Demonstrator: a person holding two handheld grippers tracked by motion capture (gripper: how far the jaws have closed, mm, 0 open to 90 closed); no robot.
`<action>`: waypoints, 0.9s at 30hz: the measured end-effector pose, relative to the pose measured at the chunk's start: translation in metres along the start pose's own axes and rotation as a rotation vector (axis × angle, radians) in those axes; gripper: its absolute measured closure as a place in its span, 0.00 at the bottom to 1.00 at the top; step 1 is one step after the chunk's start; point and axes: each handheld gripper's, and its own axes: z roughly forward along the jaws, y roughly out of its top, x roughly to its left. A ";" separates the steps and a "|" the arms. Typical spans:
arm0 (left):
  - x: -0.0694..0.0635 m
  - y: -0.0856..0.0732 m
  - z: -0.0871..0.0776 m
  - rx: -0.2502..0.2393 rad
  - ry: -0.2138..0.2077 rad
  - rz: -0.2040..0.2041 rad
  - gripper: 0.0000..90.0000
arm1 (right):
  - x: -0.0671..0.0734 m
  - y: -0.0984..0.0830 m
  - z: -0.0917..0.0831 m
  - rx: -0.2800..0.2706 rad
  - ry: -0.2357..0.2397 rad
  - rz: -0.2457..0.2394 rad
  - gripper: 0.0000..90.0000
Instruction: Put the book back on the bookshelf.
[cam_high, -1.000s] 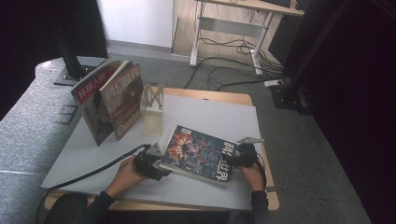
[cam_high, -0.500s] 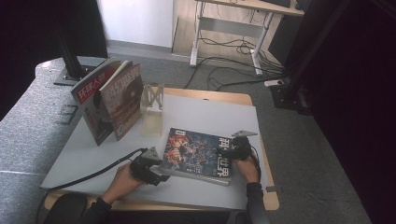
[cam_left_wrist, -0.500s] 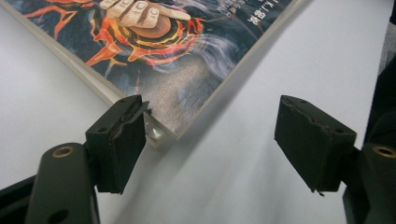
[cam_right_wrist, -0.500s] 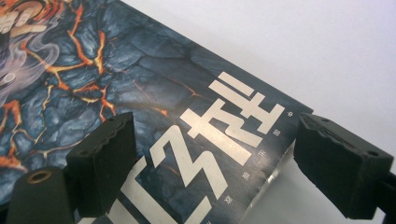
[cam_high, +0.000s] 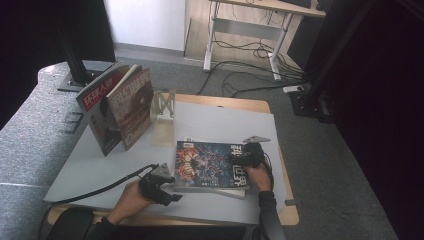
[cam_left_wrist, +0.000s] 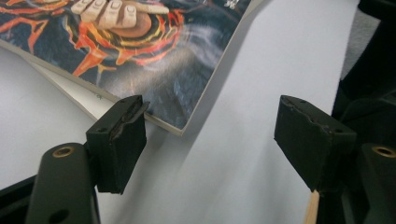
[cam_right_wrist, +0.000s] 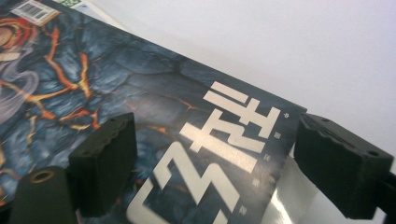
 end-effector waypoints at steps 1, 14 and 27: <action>0.000 0.000 -0.002 -0.005 0.004 0.007 0.28 | 0.000 -0.001 -0.003 -0.012 0.011 -0.003 0.15; 0.020 0.010 -0.007 -0.085 0.049 0.005 0.25 | 0.001 -0.036 -0.045 -0.007 0.011 -0.004 0.13; 0.047 0.036 0.008 -0.086 0.073 0.017 0.14 | 0.015 -0.058 -0.062 0.004 0.012 -0.015 0.07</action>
